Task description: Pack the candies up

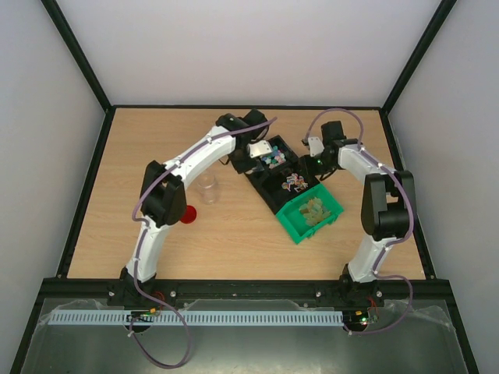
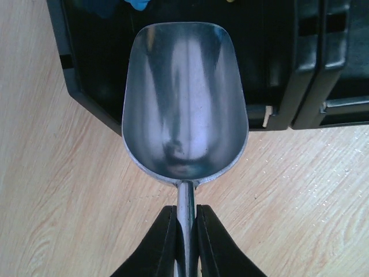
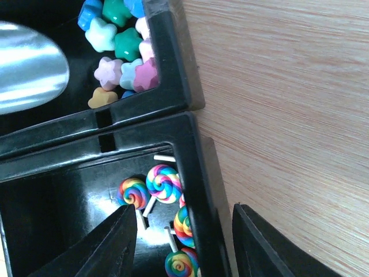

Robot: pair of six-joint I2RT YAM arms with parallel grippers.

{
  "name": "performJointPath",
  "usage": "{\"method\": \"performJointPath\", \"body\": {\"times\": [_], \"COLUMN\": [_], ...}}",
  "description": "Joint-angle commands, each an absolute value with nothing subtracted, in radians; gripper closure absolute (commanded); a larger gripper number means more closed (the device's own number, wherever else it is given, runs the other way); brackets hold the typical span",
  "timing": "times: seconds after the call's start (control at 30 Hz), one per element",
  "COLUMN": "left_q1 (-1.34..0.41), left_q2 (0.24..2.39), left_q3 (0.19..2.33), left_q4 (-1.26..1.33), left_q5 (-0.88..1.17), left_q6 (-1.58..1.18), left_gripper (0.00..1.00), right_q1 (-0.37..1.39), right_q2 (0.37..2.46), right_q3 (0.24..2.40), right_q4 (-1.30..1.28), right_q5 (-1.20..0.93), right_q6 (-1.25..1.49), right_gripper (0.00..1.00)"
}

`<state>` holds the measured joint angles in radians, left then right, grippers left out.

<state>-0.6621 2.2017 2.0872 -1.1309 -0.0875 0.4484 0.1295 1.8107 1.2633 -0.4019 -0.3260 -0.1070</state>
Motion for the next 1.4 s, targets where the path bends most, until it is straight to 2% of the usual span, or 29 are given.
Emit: {"method": "performJointPath", "body": {"times": [0.0,0.37,0.53,0.6,0.8,1.07,1.37], "left_q1": [-0.673,-0.685,-0.689,-0.689,-0.687,-0.670,-0.538], "left_q2": [2.262,2.386,2.410,2.403,2.344,2.189,2.065], "left_q3": [2.170,2.243,2.240,2.203,2.071,1.803,1.566], "left_q4": [-1.213,-1.233,-1.188,-1.144,-0.951,-0.640,-0.369], "left_q5": [-0.148,-0.154,-0.088,-0.048,0.044,0.185,0.411], "left_q6": [0.443,0.458,0.455,0.455,0.453,0.456,0.407], "left_gripper": [0.98,0.98,0.98,0.98,0.98,0.98,0.98], "right_q1": [0.147,0.189,0.196,0.197,0.200,0.201,0.200], "right_q2": [1.822,1.836,1.836,1.831,1.817,1.786,1.796], "right_q3": [1.245,1.237,1.230,1.222,1.215,1.201,1.227], "right_q4": [-0.381,-0.358,-0.347,-0.337,-0.313,-0.298,-0.313], "right_q5": [-0.320,-0.342,-0.358,-0.360,-0.360,-0.314,-0.252], "right_q6": [-0.106,-0.094,-0.080,-0.077,-0.065,-0.077,-0.079], "right_gripper": [0.56,0.75,0.85,0.91,0.98,0.99,0.99]}}
